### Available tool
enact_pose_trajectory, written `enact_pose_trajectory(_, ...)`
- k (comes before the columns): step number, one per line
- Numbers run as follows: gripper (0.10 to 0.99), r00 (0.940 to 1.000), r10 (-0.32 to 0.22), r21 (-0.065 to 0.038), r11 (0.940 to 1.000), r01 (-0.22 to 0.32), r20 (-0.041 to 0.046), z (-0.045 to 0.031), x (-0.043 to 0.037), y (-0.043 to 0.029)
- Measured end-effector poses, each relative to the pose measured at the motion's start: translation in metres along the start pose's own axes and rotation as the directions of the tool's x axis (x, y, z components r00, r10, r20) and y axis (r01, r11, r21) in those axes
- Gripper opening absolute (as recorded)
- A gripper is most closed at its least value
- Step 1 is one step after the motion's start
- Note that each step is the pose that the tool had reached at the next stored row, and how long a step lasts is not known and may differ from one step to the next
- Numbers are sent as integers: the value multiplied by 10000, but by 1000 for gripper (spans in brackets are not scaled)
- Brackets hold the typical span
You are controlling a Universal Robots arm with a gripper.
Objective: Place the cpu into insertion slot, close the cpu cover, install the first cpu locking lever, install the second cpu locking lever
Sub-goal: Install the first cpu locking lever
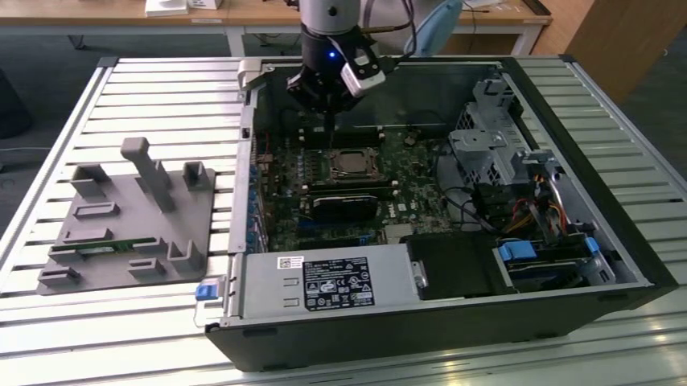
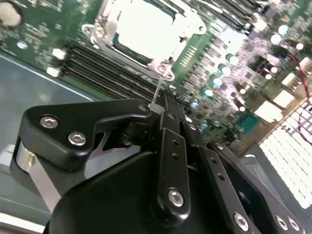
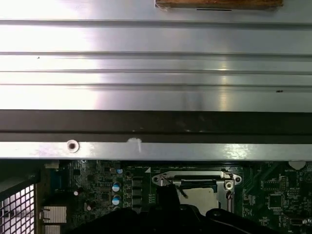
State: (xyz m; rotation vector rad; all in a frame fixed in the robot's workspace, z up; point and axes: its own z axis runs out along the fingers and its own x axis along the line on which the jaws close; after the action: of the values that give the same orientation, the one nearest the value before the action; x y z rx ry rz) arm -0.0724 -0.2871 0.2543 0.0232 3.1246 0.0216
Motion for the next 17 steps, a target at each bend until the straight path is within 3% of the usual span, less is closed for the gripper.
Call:
enact_pose_trajectory(4,110,10000,3,2,10000,-3,-2,1,-66,1)
enact_pose_trajectory(11,110,10000,4,0,10000,-4,0,3,-94,0)
enact_pose_trajectory(13,110,10000,5,-108,9999,-5,-3,8,-105,-1)
enact_pose_trajectory(15,110,10000,11,-345,9994,-11,-5,16,-121,-3)
enact_pose_trajectory(17,110,10000,11,-392,9992,-11,-4,31,-127,-4)
